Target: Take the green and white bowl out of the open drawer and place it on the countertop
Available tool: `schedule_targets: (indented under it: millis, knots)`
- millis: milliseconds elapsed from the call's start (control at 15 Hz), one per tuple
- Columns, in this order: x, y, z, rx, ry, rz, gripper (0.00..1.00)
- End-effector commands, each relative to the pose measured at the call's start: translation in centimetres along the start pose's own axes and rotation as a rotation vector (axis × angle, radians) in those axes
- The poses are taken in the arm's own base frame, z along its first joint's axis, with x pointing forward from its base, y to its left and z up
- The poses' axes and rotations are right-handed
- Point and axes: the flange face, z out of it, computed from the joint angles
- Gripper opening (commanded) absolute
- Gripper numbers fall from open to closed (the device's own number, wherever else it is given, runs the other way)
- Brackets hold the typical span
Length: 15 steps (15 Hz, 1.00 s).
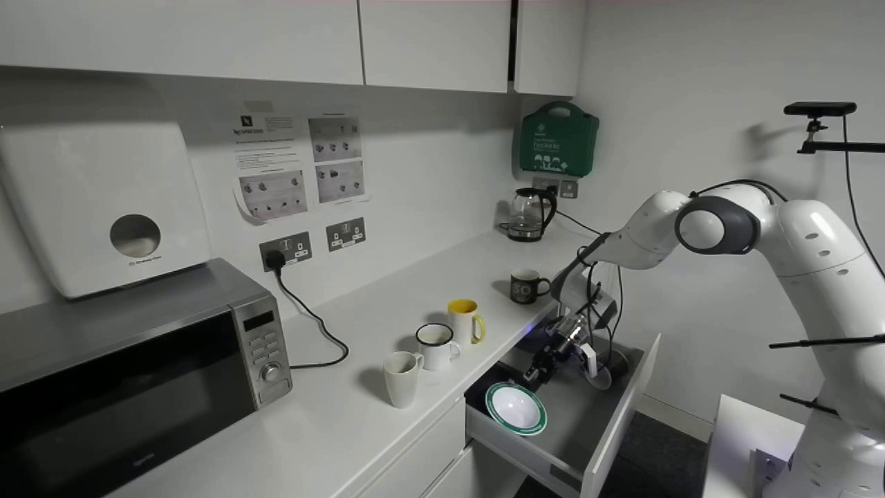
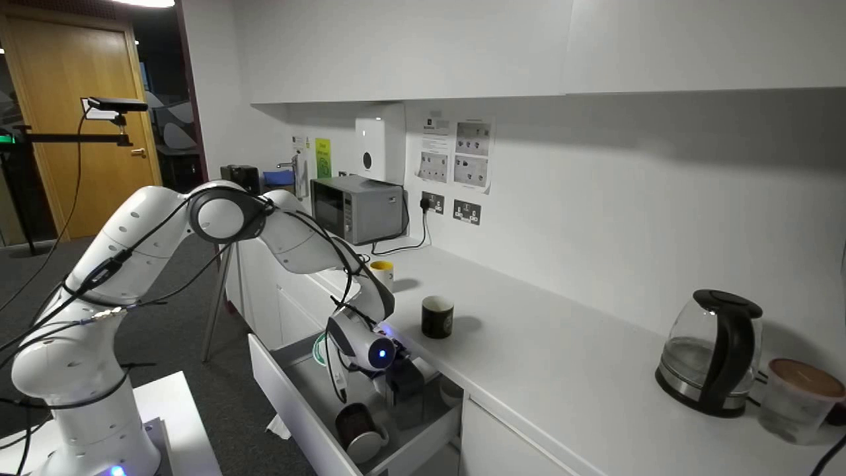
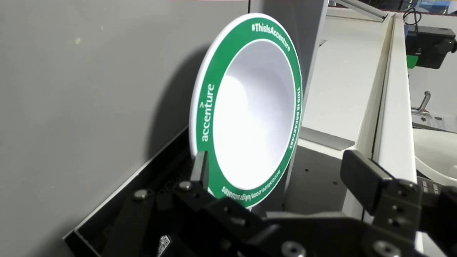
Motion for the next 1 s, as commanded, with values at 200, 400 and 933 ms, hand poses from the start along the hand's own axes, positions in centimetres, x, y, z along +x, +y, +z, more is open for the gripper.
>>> schedule_targets:
  millis: [200, 400, 933]
  knots:
    - [0.59, 0.33, -0.26, -0.079, 0.037, -0.018, 1.0]
    - [0.66, 0.38, -0.18, -0.09, 0.037, -0.019, 1.0]
    - [0.78, 0.06, 0.48, -0.082, 0.025, -0.029, 1.0]
